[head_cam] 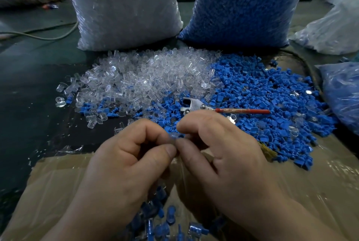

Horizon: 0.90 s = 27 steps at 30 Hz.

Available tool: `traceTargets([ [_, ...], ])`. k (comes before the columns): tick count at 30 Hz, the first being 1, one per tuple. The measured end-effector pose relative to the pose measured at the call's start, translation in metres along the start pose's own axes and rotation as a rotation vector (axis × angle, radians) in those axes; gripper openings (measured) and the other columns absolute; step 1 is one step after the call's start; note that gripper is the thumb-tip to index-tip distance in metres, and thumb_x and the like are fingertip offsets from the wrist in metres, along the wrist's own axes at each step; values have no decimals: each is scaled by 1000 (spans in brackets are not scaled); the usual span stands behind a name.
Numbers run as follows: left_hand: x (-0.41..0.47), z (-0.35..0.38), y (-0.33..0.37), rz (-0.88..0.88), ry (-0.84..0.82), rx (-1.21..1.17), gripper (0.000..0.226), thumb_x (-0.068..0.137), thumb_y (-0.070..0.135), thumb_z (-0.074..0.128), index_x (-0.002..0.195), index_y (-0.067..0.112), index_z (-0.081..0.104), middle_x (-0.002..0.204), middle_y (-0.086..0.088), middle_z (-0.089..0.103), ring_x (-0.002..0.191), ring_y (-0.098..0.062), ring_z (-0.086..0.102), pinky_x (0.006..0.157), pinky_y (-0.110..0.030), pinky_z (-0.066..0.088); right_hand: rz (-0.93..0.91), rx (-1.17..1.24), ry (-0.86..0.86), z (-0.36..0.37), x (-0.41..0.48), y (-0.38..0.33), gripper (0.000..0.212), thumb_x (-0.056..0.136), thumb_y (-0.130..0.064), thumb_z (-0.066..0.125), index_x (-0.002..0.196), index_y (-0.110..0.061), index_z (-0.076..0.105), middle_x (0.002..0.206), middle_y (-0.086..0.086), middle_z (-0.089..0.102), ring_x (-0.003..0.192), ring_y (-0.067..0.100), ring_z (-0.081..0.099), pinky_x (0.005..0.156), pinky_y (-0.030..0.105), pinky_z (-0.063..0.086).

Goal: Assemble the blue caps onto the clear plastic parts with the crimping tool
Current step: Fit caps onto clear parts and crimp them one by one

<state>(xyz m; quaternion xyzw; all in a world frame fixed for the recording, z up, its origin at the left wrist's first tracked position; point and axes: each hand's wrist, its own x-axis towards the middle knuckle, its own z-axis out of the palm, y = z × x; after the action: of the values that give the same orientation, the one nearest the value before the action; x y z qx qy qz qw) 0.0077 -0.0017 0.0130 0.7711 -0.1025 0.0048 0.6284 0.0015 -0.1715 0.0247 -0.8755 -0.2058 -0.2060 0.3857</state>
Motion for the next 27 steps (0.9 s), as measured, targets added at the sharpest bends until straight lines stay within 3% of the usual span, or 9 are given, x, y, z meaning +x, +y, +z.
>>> traceTargets([
  [6, 2, -3, -6, -36, -93, -57, 30, 64, 42, 74, 93, 35, 71, 75, -4, 70, 62, -23, 66, 55, -29, 54, -9, 0, -117, -5, 1, 3, 16, 97, -27, 58, 106, -20, 68, 95, -12, 65, 88, 4, 60, 75, 26, 50],
  [11, 4, -4, -2, -95, -119, -227, 28, 65, 37, 80, 91, 26, 75, 70, -14, 70, 55, -24, 69, 49, -27, 53, 7, -40, -150, -8, 1, 2, 20, 96, -32, 51, 105, -22, 66, 94, -14, 63, 86, 1, 58, 74, 19, 46],
  [14, 5, -1, -1, -124, -83, -257, 31, 59, 31, 90, 85, 24, 75, 66, -12, 69, 53, -23, 69, 46, -24, 51, -35, -17, -159, -5, -1, 4, 23, 96, -23, 53, 112, -14, 67, 103, -5, 65, 94, 12, 61, 77, 33, 52],
  [16, 6, 0, -1, -118, -33, -239, 29, 56, 33, 86, 81, 25, 75, 63, -8, 68, 52, -18, 68, 46, -21, 51, -69, -33, -162, -3, -2, 4, 29, 95, -22, 51, 118, -11, 66, 111, 1, 65, 101, 21, 62, 78, 42, 53],
  [19, 7, 2, -3, -97, 18, -204, 21, 60, 32, 80, 79, 28, 73, 61, -6, 67, 50, -17, 65, 45, -21, 49, -92, -138, -187, -6, -1, 5, 37, 92, -30, 49, 124, -16, 60, 119, 0, 62, 108, 20, 58, 84, 42, 54],
  [22, 9, -2, -8, -118, 80, -236, 19, 64, 24, 78, 82, 25, 73, 61, -10, 66, 49, -21, 63, 44, -25, 49, 76, -414, -171, -22, 9, 19, 50, 90, -45, 43, 138, -28, 42, 136, -6, 50, 127, 16, 43, 108, 39, 38],
  [24, 10, -5, -10, -125, 82, -246, 26, 60, 32, 81, 83, 25, 73, 61, -11, 66, 51, -22, 63, 45, -25, 49, 267, -595, -253, -37, 17, 34, 65, 87, -58, 39, 145, -34, 21, 148, -9, 35, 138, 17, 27, 113, 38, 22],
  [27, 11, -9, -10, -134, 63, -253, 39, 50, 34, 90, 84, 24, 74, 63, -10, 66, 52, -20, 63, 46, -23, 50, 461, -689, -410, -48, 20, 54, 79, 84, -70, 29, 150, -34, 4, 157, -6, 20, 143, 21, 16, 117, 40, 18],
])
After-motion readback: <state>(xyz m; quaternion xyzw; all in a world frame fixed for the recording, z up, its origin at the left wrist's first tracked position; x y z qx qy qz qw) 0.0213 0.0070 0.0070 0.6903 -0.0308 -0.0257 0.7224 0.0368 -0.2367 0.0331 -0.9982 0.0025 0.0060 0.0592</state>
